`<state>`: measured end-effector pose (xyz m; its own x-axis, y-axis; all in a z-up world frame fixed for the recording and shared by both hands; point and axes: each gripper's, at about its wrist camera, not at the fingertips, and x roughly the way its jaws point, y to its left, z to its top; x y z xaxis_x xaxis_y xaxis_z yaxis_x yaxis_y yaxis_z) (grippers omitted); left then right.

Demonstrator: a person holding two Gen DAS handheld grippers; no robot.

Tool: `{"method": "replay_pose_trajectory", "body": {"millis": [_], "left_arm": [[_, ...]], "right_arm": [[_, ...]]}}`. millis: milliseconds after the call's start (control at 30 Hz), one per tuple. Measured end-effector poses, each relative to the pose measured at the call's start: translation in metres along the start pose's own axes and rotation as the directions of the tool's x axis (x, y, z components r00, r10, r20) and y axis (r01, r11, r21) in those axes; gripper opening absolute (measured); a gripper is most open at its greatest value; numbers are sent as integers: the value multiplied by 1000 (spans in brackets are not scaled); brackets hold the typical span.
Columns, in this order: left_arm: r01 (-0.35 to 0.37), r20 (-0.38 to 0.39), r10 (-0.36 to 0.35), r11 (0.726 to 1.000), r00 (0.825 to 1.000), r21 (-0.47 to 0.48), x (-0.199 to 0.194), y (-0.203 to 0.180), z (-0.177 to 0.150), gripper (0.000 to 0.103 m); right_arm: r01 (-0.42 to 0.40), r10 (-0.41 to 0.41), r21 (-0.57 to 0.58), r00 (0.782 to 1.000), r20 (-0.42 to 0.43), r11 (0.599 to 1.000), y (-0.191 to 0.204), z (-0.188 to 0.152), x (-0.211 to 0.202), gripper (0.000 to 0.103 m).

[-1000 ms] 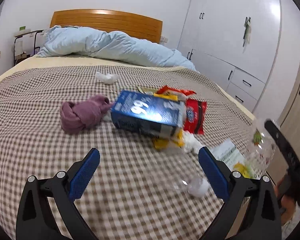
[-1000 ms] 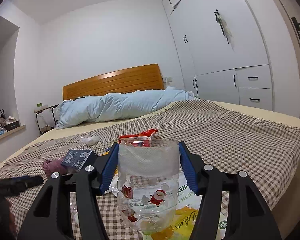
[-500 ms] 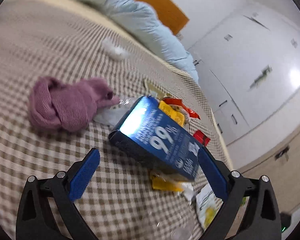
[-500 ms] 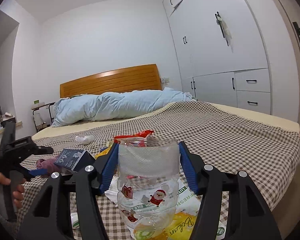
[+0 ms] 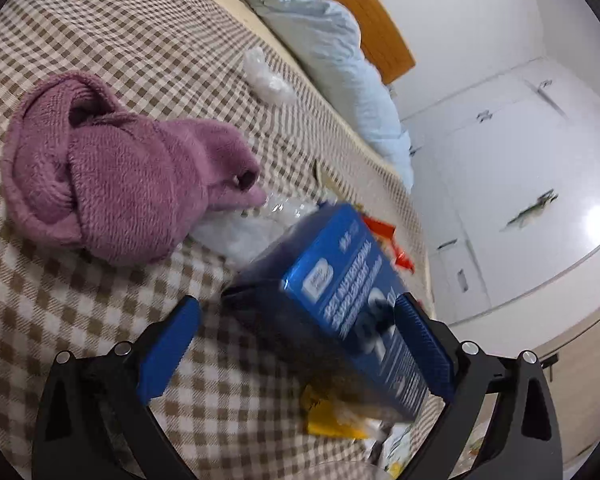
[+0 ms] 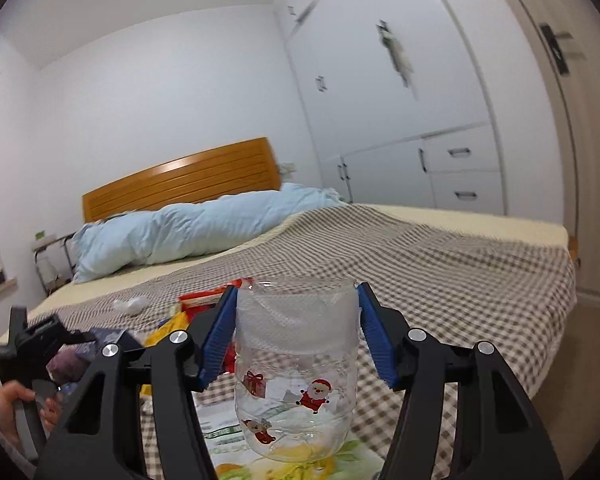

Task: Collect trash
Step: 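Close the left tool on the blue supplement box while the right tool holds the bottle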

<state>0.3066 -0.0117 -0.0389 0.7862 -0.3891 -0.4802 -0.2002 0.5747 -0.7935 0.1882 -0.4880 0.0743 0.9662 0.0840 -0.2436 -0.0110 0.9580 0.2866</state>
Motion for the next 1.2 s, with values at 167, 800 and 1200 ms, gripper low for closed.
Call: {"method": "replay_pose_trajectory", "body": {"millis": [167,800,1200], "left_arm": [[78,-19,-79,997,997,-28,9,3,3,84],[99,-66,-109,986,992,-136,13,1,10,67],[-365,-165,364,931,917,25,41,-77,50,73]], "right_arm": [[22,-19,60,999,-45,998,-12,-2,9,58],[8,-6,36,999,-32,999,-8,2,3,59],[-27,38,188,998,-54,982,-36,11,4,59]]}}
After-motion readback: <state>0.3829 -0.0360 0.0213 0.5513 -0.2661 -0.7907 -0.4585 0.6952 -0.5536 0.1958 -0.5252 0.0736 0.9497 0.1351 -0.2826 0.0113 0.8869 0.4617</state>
